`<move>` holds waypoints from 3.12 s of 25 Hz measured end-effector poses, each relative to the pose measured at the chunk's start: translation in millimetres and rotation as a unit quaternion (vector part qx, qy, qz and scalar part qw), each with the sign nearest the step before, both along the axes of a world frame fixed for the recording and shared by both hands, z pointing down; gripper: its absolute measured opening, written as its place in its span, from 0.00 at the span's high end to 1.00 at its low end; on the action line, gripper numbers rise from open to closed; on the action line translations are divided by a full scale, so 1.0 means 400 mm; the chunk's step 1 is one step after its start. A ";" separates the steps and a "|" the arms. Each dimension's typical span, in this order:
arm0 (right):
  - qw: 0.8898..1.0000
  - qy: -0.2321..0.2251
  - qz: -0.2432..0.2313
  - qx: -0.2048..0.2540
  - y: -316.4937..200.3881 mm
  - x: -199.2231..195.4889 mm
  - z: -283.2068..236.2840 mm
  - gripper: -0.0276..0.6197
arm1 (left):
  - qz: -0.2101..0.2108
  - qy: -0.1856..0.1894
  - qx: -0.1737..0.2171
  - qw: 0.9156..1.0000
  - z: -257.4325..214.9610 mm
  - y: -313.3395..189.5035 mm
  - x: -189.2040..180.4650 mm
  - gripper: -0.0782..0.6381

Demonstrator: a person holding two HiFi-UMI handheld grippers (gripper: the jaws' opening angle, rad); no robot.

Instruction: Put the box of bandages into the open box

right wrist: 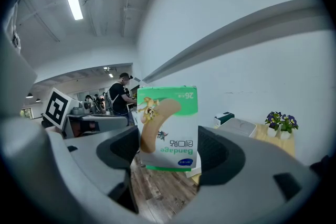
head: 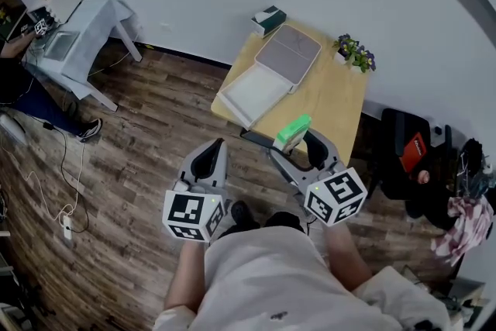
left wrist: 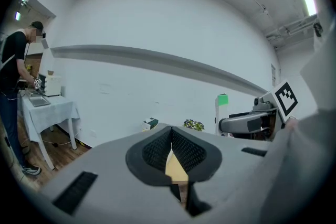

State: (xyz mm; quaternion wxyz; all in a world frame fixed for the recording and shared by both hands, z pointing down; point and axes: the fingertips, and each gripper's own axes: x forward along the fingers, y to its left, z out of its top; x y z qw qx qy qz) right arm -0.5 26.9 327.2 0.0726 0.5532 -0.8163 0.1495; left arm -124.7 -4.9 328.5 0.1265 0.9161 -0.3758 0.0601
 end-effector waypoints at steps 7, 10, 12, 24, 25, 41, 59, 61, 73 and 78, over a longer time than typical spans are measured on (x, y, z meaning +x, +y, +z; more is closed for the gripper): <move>0.999 0.031 0.003 -0.019 -0.025 -0.017 0.039 0.41 | 0.019 0.000 -0.015 1.000 0.030 -0.033 0.004 0.88; 0.999 0.028 0.006 -0.026 -0.040 -0.012 0.052 0.41 | 0.026 -0.001 -0.024 0.999 0.047 -0.046 0.018 0.88; 0.999 0.026 0.006 -0.030 -0.053 -0.008 0.062 0.41 | 0.028 -0.003 -0.028 0.999 0.057 -0.055 0.024 0.88; 0.997 0.051 -0.024 -0.059 -0.191 0.009 0.112 0.41 | 0.013 -0.016 -0.037 0.999 0.063 -0.152 0.039 0.88; 0.996 0.056 -0.028 -0.062 -0.202 0.010 0.119 0.41 | 0.011 -0.017 -0.039 0.999 0.066 -0.159 0.040 0.88; 0.977 0.141 -0.127 -0.094 -0.380 0.026 0.243 0.41 | -0.058 -0.033 -0.063 0.996 0.098 -0.255 0.079 0.88; 0.941 0.199 -0.238 -0.132 -0.501 0.080 0.440 0.41 | -0.141 -0.053 -0.099 0.984 0.164 -0.322 0.161 0.88; 0.937 0.208 -0.247 -0.136 -0.508 0.081 0.463 0.41 | -0.149 -0.054 -0.103 0.982 0.173 -0.325 0.167 0.88; 0.907 0.253 -0.302 -0.149 -0.521 0.079 0.587 0.41 | -0.177 -0.060 -0.117 0.975 0.222 -0.339 0.209 0.88; 0.904 0.262 -0.299 -0.157 -0.529 0.090 0.619 0.41 | -0.177 -0.058 -0.119 0.975 0.232 -0.351 0.207 0.88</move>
